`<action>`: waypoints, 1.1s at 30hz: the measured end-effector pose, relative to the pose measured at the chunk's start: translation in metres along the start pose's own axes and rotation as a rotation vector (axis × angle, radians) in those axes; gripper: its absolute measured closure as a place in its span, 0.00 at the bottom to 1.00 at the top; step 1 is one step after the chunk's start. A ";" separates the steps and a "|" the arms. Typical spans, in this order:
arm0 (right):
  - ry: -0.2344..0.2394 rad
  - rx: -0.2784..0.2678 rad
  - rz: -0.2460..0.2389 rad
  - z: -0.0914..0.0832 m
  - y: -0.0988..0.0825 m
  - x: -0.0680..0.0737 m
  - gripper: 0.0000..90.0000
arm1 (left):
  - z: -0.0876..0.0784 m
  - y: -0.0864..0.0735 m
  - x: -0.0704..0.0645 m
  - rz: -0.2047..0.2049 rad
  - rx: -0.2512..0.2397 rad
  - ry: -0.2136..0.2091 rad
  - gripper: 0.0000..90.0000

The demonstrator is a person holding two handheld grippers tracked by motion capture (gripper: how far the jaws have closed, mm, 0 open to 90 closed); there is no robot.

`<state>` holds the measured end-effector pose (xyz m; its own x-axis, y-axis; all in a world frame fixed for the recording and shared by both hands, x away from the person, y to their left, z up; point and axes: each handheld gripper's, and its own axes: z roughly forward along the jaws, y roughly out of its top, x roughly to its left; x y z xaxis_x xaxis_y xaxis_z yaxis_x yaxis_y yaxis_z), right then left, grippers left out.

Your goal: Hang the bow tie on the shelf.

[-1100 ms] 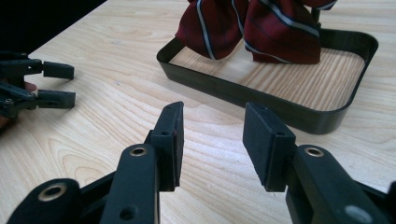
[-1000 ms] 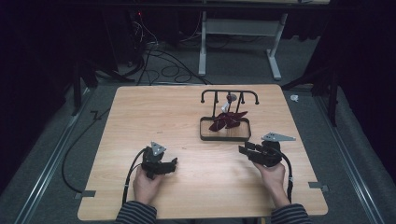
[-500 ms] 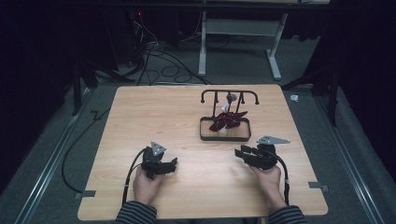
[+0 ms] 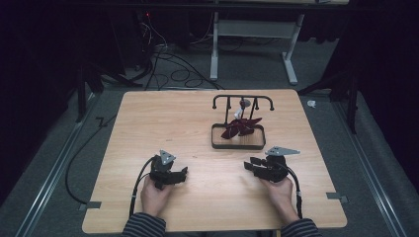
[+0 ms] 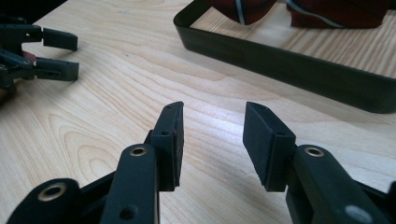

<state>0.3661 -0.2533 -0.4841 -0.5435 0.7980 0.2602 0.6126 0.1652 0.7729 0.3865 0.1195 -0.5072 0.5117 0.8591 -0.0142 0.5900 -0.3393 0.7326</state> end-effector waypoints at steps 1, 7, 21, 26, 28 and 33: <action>0.004 0.001 -0.008 0.002 0.000 0.001 0.67 | 0.000 0.000 0.000 0.000 0.000 0.000 0.22; 0.008 0.010 -0.017 0.005 0.000 0.005 0.67 | 0.000 0.000 0.000 0.000 0.000 0.000 0.22; 0.011 0.027 -0.045 0.012 -0.001 0.014 0.67 | 0.000 0.000 0.000 0.000 0.000 0.000 0.22; 0.009 0.038 -0.055 0.015 -0.002 0.018 0.66 | 0.000 0.000 0.000 0.000 0.000 0.000 0.22; 0.011 0.036 -0.062 0.016 -0.002 0.018 0.66 | 0.000 0.000 0.000 0.001 0.000 0.000 0.22; 0.014 0.039 -0.064 0.019 -0.002 0.021 0.66 | 0.000 0.000 0.000 0.001 0.000 0.000 0.22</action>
<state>0.3641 -0.2259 -0.4911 -0.5898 0.7772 0.2193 0.5982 0.2381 0.7651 0.3864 0.1196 -0.5072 0.5123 0.8587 -0.0136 0.5896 -0.3401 0.7326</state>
